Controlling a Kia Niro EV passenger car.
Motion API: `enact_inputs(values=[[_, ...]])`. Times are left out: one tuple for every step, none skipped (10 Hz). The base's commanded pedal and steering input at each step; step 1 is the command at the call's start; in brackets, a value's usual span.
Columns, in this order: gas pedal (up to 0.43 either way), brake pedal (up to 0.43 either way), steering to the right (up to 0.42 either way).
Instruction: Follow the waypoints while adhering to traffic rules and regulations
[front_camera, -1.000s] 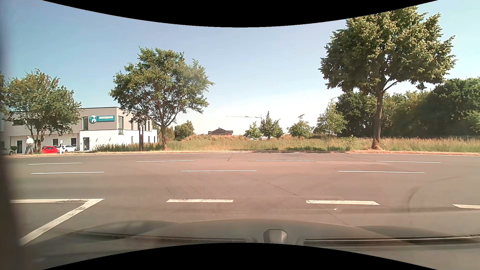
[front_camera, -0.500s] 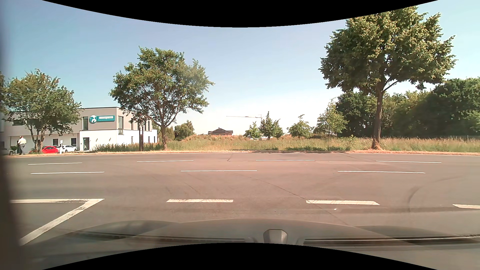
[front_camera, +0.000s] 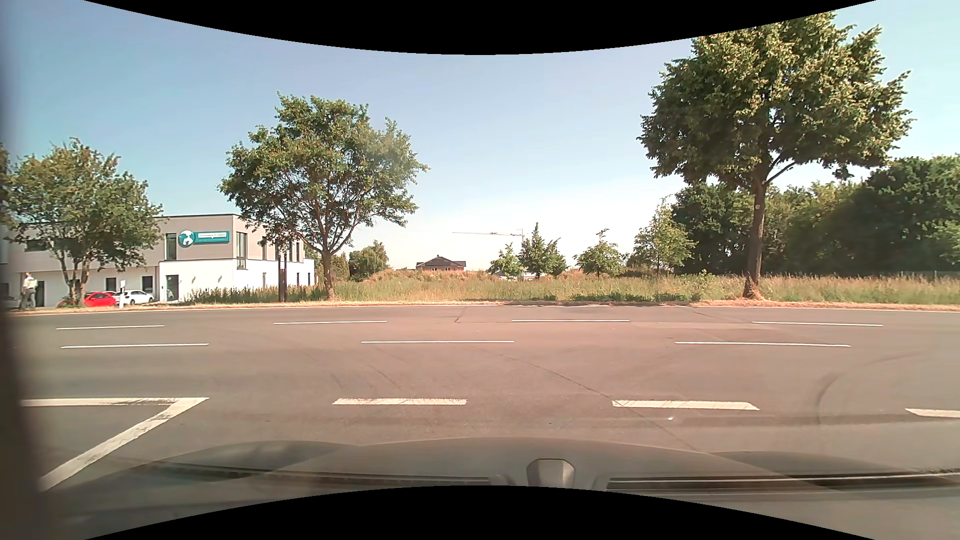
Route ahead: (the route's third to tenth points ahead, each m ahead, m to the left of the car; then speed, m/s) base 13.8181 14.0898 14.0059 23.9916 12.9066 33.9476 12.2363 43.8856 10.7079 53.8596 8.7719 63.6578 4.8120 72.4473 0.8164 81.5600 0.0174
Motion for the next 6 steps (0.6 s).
enact_inputs(values=[[0.000, 0.220, 0.019], [0.000, 0.213, 0.019], [0.000, 0.207, 0.020], [0.000, 0.213, 0.020], [0.000, 0.207, 0.020], [0.000, 0.207, 0.020]])
